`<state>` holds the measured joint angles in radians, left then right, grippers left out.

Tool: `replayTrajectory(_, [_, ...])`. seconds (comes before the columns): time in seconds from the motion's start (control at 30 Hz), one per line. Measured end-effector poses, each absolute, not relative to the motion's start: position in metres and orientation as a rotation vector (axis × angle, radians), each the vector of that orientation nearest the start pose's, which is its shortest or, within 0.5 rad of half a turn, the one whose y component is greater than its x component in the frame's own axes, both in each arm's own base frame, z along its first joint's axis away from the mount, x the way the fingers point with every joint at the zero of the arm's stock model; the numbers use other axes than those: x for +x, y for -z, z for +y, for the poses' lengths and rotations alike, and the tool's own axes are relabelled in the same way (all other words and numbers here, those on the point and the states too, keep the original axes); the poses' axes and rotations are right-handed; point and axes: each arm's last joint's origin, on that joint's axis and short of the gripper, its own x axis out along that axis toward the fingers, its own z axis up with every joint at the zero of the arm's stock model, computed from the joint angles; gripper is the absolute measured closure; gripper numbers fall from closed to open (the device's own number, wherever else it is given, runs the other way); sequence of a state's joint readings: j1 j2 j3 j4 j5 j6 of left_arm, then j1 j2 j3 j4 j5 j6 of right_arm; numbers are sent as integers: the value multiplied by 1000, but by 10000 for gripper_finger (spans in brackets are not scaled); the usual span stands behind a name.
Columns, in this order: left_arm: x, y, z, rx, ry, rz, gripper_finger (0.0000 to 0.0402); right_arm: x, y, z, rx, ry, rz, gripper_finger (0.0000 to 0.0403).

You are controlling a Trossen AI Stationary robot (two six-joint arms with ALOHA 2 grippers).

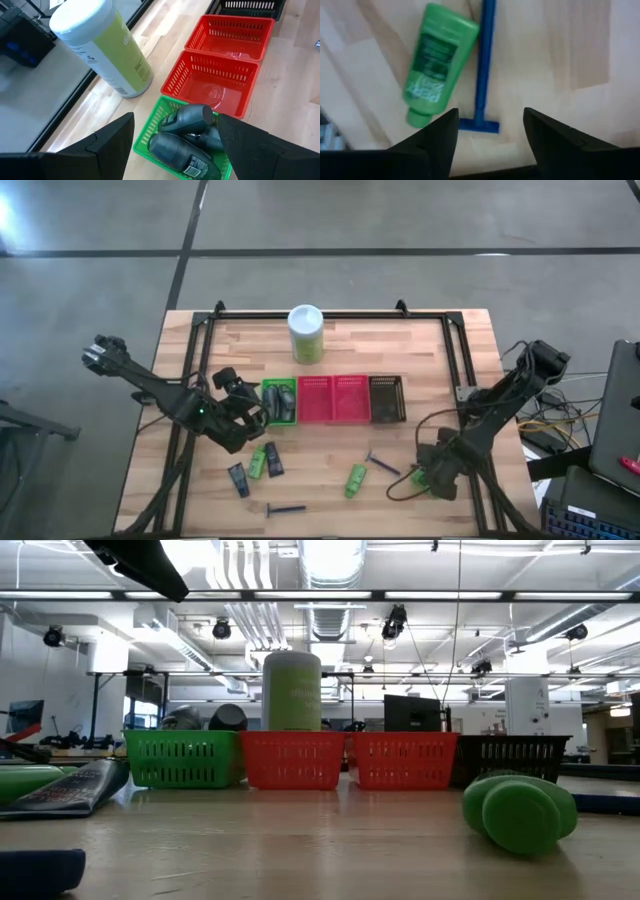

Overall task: Pick & Place Travel size toiletries
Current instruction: Put the blue razor into the black bin

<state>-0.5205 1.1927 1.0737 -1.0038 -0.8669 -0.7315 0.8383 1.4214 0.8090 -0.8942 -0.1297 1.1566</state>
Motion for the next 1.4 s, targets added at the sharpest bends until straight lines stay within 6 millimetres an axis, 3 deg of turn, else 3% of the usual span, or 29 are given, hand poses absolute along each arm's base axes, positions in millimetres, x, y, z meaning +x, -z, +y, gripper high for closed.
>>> replayTrajectory(0.4, [194,-301,-86,41,-585,683,115,149,-160,172,348,103,1591,262])
replayTrajectory(0.53, [194,-301,-85,45,-593,677,117,144,-152,167,384,186,1607,266])
replayTrajectory(0.73, [194,-302,-85,49,-598,674,117,147,-149,170,428,104,1573,252])
replayTrajectory(0.9, [194,-302,-85,53,-602,670,117,146,-143,169,431,139,1593,252])
replayTrajectory(1.27, [194,-302,-84,64,-618,655,117,144,-140,166,503,215,1610,366])
replayTrajectory(1.4, [194,-302,-84,62,-618,654,117,148,-157,169,599,224,1579,378])
